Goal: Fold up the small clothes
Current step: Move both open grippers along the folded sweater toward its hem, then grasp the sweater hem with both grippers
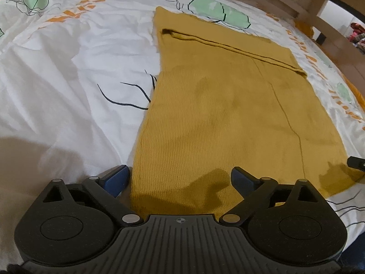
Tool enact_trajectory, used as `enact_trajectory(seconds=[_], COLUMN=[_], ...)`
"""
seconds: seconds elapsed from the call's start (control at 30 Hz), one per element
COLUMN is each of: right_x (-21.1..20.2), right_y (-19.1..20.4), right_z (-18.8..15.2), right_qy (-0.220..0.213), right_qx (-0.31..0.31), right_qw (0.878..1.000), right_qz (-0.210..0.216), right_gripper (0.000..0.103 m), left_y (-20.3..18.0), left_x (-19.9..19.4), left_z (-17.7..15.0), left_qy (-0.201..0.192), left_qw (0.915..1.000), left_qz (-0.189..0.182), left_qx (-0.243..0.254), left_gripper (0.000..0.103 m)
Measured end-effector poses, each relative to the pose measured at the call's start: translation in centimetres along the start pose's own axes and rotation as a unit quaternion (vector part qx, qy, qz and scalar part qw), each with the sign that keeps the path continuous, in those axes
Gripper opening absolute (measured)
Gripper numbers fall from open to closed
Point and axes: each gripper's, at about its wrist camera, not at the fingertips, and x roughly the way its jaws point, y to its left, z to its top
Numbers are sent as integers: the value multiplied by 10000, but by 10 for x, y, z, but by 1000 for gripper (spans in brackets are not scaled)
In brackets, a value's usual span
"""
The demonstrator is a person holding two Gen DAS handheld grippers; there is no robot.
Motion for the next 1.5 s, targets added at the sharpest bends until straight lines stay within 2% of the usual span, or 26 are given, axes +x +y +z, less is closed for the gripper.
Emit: enact_trajectory(seconds=[0.33,0.4,0.5,0.6,0.83,0.9,0.97,1.13,1.33,1.5], right_x=[-1,-1,-1,-1,-2,-2,-2,-3,-4,-4], right_y=[-3,-3,-3,-3,-4,-4,-5,-10,-22,-31], right_z=[0,0,1,1,2,2,3,9,18,24], right_qy=[-32,-34,-38,-36,-34,-13,28,225,490,663], right_qx=[122,125,135,155,234,249,271,371,717,961], right_qw=[9999,9999,9999,9998,9996,9996,9995,9984,9935,9892], right_qz=[71,73,78,90,148,159,185,374,736,885], right_gripper=[102,102,102,102,102,102,102,102,101,95], left_y=[0,0,3,6,16,18,22,33,31,34], left_x=[0,1,-1,-4,-10,-9,-9,-7,-1,1], left_z=[-1,0,1,3,11,13,15,21,23,24], left_qy=[16,15,15,52,258,347,431,610,761,796], left_qw=[10000,10000,10000,10000,9996,9993,9989,9975,9961,9950], left_qz=[-27,-5,-4,-20,-111,-102,-156,-345,-384,-585], left_qx=[79,69,-29,-46,1,68,67,-36,227,155], left_gripper=[92,82,73,67,63,52,49,43,38,22])
